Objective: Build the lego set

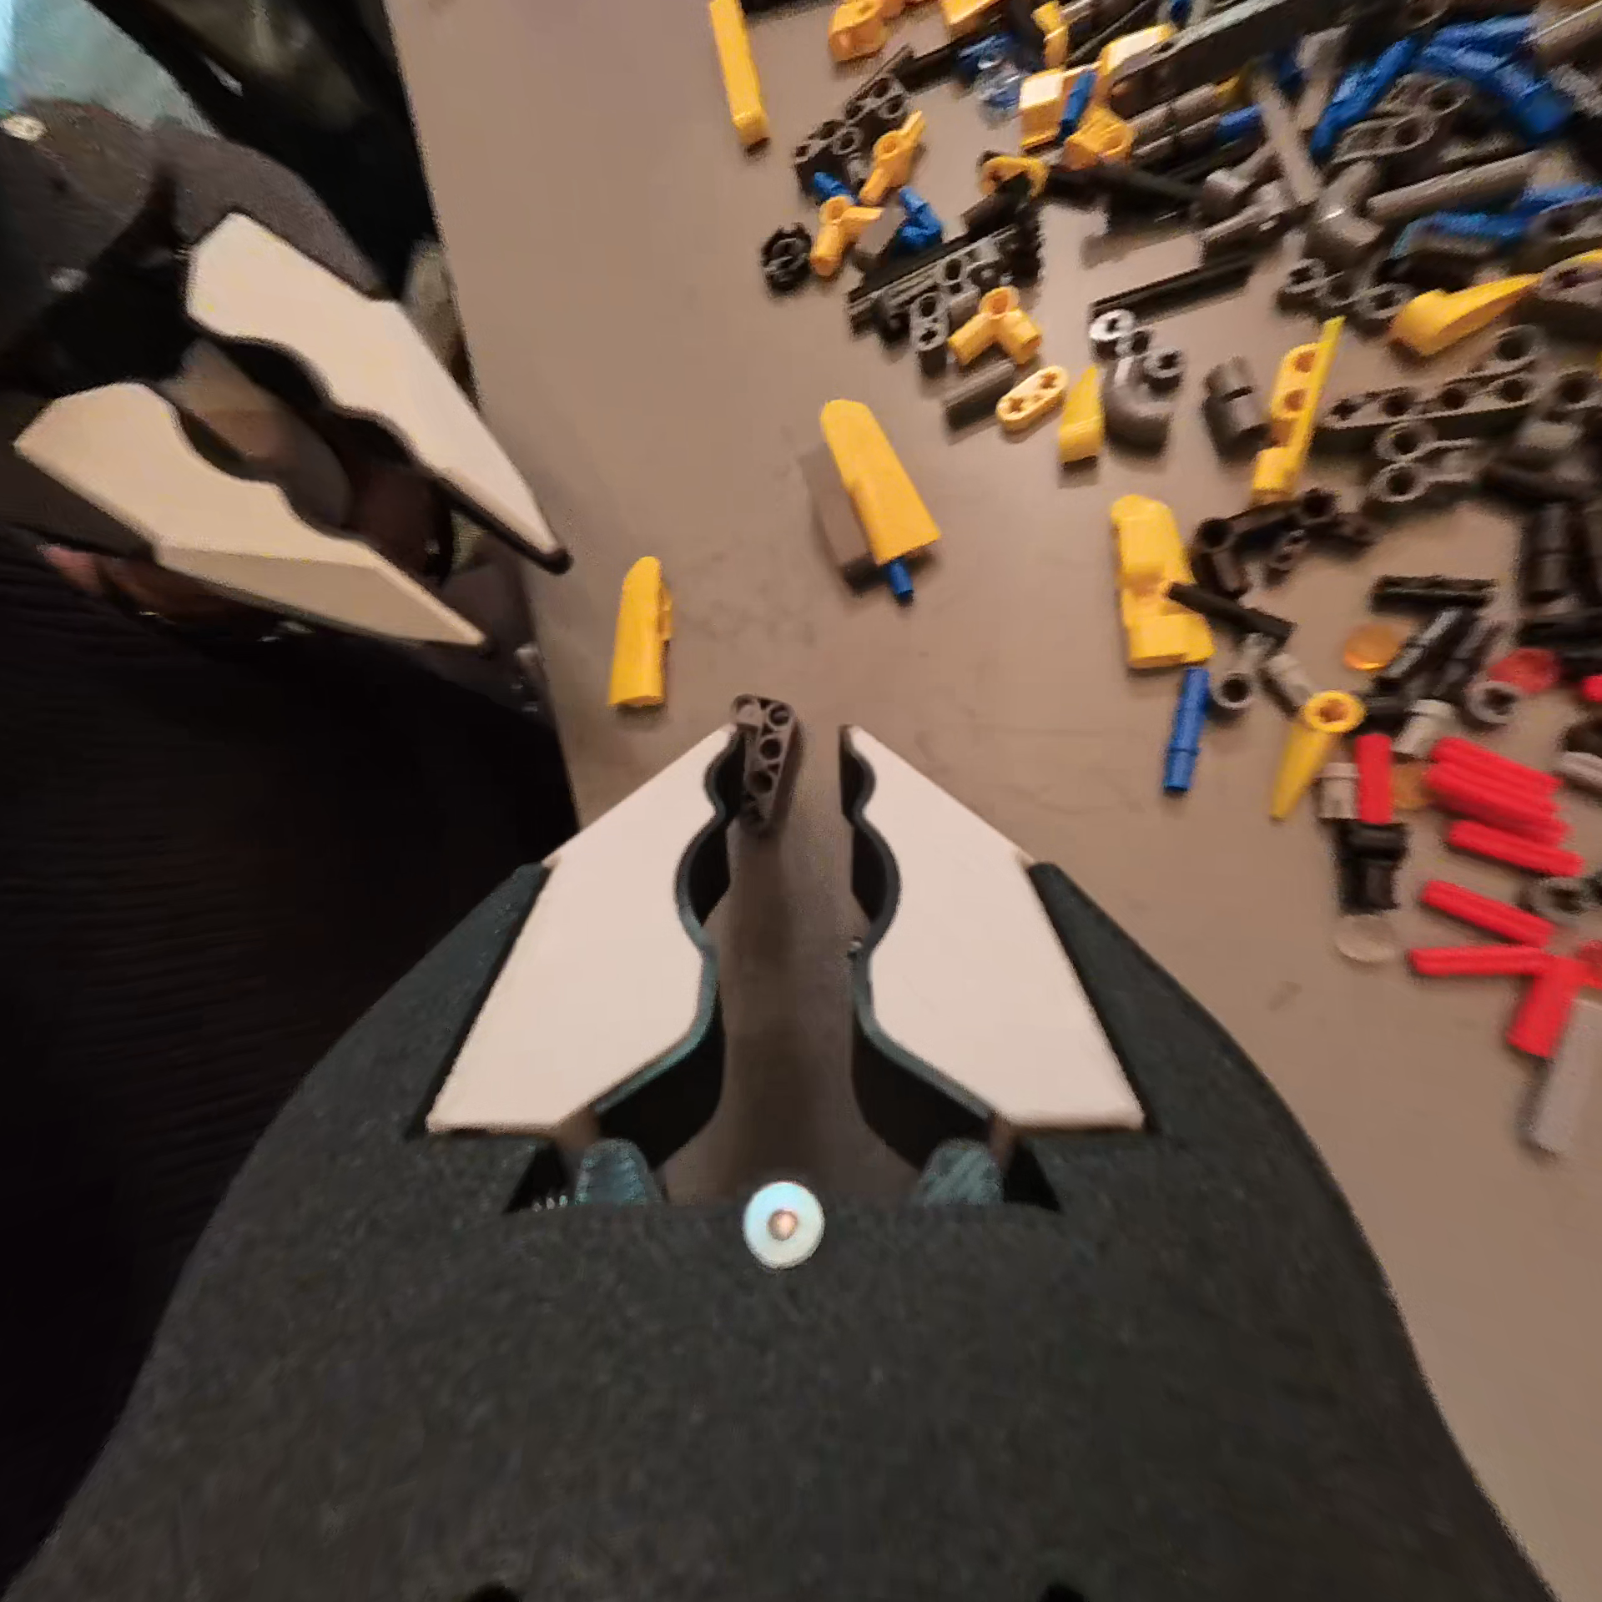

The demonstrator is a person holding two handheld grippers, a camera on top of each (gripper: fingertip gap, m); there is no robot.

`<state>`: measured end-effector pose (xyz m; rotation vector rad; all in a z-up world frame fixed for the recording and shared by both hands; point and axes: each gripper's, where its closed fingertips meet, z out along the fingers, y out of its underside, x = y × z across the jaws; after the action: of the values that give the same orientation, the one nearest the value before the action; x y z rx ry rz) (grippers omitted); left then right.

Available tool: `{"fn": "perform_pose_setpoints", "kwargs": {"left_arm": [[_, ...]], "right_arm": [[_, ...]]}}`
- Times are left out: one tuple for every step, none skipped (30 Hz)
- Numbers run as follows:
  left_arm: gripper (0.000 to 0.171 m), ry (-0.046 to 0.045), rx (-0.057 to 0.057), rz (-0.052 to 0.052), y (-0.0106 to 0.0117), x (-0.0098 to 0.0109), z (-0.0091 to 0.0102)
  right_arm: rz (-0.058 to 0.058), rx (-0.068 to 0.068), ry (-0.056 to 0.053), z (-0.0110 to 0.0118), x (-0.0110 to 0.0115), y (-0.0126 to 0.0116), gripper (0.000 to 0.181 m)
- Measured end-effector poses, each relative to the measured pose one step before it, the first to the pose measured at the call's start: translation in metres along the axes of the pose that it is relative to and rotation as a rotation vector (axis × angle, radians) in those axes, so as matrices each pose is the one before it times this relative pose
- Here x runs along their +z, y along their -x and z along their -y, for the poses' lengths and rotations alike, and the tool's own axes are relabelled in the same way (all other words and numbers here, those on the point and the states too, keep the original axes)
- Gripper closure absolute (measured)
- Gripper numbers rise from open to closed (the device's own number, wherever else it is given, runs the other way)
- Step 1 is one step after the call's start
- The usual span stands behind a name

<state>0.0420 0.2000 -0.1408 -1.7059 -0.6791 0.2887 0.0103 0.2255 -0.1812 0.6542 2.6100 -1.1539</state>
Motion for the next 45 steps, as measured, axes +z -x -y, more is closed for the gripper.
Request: {"fn": "perform_pose_setpoints", "kwargs": {"left_arm": [[0.154,0.00041,-0.0033,-0.0058,-0.00078,0.00064,0.00006],[0.154,-0.00214,-0.0104,-0.0086,-0.00054,0.00052,0.00024],[0.153,-0.00314,-0.0141,-0.0098,-0.00012,0.00021,0.00015],[0.153,-0.00376,-0.0147,-0.0079,0.00023,-0.00006,0.00043],[0.153,-0.00462,-0.0125,-0.0040,0.00076,-0.00049,0.00053],[0.153,-0.00484,-0.0086,0.0001,0.00105,-0.00075,0.00081],[0.153,-0.00551,-0.0052,0.0037,0.00140,-0.00097,0.00107],[0.153,-0.00658,-0.0027,0.0054,0.00150,-0.00099,0.00124],[0.153,-0.00642,-0.0017,0.0049,0.00134,-0.00098,0.00130],[0.153,-0.00553,-0.0034,0.0031,0.00122,-0.00049,0.00094],[0.153,-0.00436,-0.0049,0.0004,0.00082,-0.00002,0.00061],[0.153,-0.00194,-0.0055,-0.0023,0.00047,0.00023,0.00007],[0.152,0.00014,-0.0054,-0.0035,0.00010,0.00055,-0.00048],[0.152,0.00110,-0.0044,-0.0040,-0.00031,0.00068,-0.00058],[0.152,0.00045,-0.0030,-0.0039,-0.00059,0.00058,-0.00052],[0.152,-0.00039,-0.0013,-0.0042,-0.00098,0.00055,-0.00034],[0.152,0.00056,-0.0001,-0.0038,-0.00116,0.00051,-0.00035],[0.152,0.00024,0.0006,-0.0026,-0.00102,0.00024,-0.00029],[0.152,-0.00095,-0.0005,-0.0010,-0.00056,0.00018,-0.00006],[0.152,-0.00087,-0.0042,-0.0007,-0.00012,-0.00012,0.00006],[0.152,-0.00114,-0.0057,-0.0009,0.00002,-0.00040,0.00022],[0.152,-0.00370,-0.0048,-0.0005,0.00002,-0.00078,0.00053],[0.152,-0.00644,-0.0035,-0.0001,0.00006,-0.00114,0.00110],[0.152,-0.00710,-0.0030,0.0020,0.00040,-0.00133,0.00126],[0.152,-0.00652,-0.0018,0.0030,0.00040,-0.00139,0.00112],[0.152,-0.00539,-0.0009,0.0030,0.00055,-0.00118,0.00095],[0.152,-0.00403,-0.0006,0.0024,0.00045,-0.00093,0.00061],[0.152,-0.00282,-0.0007,0.0006,0.00020,-0.00078,0.00038],[0.152,-0.00147,-0.0018,-0.0009,0.00012,-0.00038,0.00013],[0.152,-0.00056,-0.0024,-0.0014,-0.00010,-0.00014,0.00003],[0.152,-0.00074,-0.0017,-0.0012,-0.00008,-0.00018,0.00002],[0.152,-0.00130,-0.0010,-0.0007,0.00000,-0.00004,0.00000],[0.152,-0.00097,-0.0008,-0.0006,-0.00005,0.00000,0.00005],[0.152,-0.00013,-0.0012,-0.0007,0.00009,0.00006,-0.00010],[0.152,-0.00031,-0.0015,-0.0012,-0.00003,0.00018,-0.00017],[0.152,0.00002,-0.0023,-0.0019,0.00001,0.00027,-0.00024],[0.152,0.00040,-0.0024,-0.0024,-0.00019,0.00016,-0.00046],[0.152,0.00036,-0.0020,-0.0016,-0.00006,0.00028,-0.00033],[0.152,0.00057,-0.0013,-0.0010,-0.00018,0.00023,-0.00033],[0.152,0.00020,-0.0007,-0.0008,-0.00023,0.00005,-0.00025],[0.152,-0.00049,0.0001,-0.0005,-0.00030,0.00000,0.00009],[0.152,-0.00151,0.0012,0.0005,-0.00030,-0.00019,0.00022],[0.152,-0.00184,0.0015,0.0007,-0.00024,-0.00014,0.00049],[0.152,-0.00128,0.0011,-0.0005,-0.00034,-0.00013,0.00045],[0.152,-0.00063,0.0007,-0.0009,-0.00046,-0.00008,0.00026]], "right_arm": [[-0.0427,-0.0171,-0.0004,0.00132,-0.00130,-0.00570,0.159],[-0.0392,-0.0172,0.0001,0.00086,-0.00132,-0.00528,0.157],[-0.0327,-0.0145,0.0010,0.00030,-0.00119,-0.00444,0.157],[-0.0230,-0.0144,-0.0030,0.00046,-0.00130,-0.00281,0.157],[-0.0150,-0.0159,-0.0119,0.00146,-0.00198,-0.00110,0.157],[-0.0143,-0.0158,-0.0235,0.00268,-0.00282,-0.00047,0.157],[-0.0151,-0.0141,-0.0306,0.00340,-0.00357,-0.00001,0.157],[-0.0150,-0.0073,-0.0261,0.00256,-0.00372,0.00059,0.157],[-0.0121,-0.0002,-0.0204,0.00151,-0.00337,0.00154,0.157],[-0.0050,0.0021,-0.0191,0.00111,-0.00247,0.00343,0.157],[-0.0012,0.0000,-0.0138,-0.00003,-0.00134,0.00456,0.157],[-0.0064,-0.0074,-0.0054,-0.00163,-0.00054,0.00427,0.157],[-0.0195,-0.0156,0.0016,-0.00289,0.00018,0.00241,0.157],[-0.0277,-0.0214,0.0073,-0.00369,0.00060,0.00101,0.157],[-0.0238,-0.0239,0.0093,-0.00379,0.00113,0.00118,0.157],[-0.0167,-0.0225,0.0088,-0.00335,0.00161,0.00164,0.157],[-0.0099,-0.0196,0.0079,-0.00267,0.00180,0.00174,0.157],[-0.0061,-0.0149,0.0100,-0.00267,0.00203,0.00121,0.157],[-0.0053,-0.0122,0.0168,-0.00331,0.00218,0.00008,0.157],[-0.0069,-0.0135,0.0148,-0.00259,0.00172,-0.00098,0.157],[-0.0073,-0.0079,-0.0051,0.00065,0.00029,-0.00184,0.158],[-0.0097,-0.0032,-0.0050,0.00108,-0.00046,-0.00287,0.158],[-0.0106,-0.0051,0.0067,-0.00070,-0.00036,-0.00338,0.158],[-0.0120,-0.0064,0.0099,-0.00127,-0.00028,-0.00348,0.158],[-0.0165,-0.0067,0.0093,-0.00123,-0.00044,-0.00399,0.158],[-0.0186,-0.0082,0.0068,-0.00085,-0.00074,-0.00392,0.158],[-0.0184,-0.0077,0.0031,-0.00018,-0.00123,-0.00348,0.158],[-0.0022,-0.0037,-0.0042,0.00085,-0.00188,-0.00071,0.158],[0.0174,0.0053,-0.0109,0.00193,-0.00269,0.00234,0.158],[0.0111,0.0128,-0.0139,0.00229,-0.00349,0.00134,0.158],[-0.0084,0.0121,-0.0120,0.00144,-0.00430,-0.00149,0.158],[-0.0198,0.0100,-0.0042,0.00001,-0.00443,-0.00307,0.158],[-0.0234,0.0104,0.0052,-0.00184,-0.00394,-0.00335,0.158],[-0.0211,0.0078,0.0137,-0.00364,-0.00304,-0.00270,0.158],[-0.0156,0.0033,0.0205,-0.00516,-0.00201,-0.00158,0.158],[-0.0099,0.0034,0.0235,-0.00594,-0.00083,-0.00052,0.158],[-0.0041,0.0089,0.0210,-0.00560,-0.00001,0.00052,0.158],[0.0016,0.0145,0.0137,-0.00413,0.00049,0.00142,0.158],[0.0045,0.0160,0.0035,-0.00217,0.00058,0.00207,0.158],[0.0047,0.0135,-0.0062,-0.00016,0.00056,0.00235,0.158],[0.0036,0.0103,-0.0112,0.00105,0.00038,0.00225,0.158],[0.0009,0.0082,-0.0093,0.00123,0.00071,0.00166,0.158],[-0.0031,0.0047,-0.0018,0.00051,0.00112,0.00078,0.158],[-0.0081,0.0001,0.0057,-0.00049,0.00177,-0.00004,0.158],[-0.0139,-0.0028,0.0077,-0.00066,0.00199,-0.00116,0.158]]}}
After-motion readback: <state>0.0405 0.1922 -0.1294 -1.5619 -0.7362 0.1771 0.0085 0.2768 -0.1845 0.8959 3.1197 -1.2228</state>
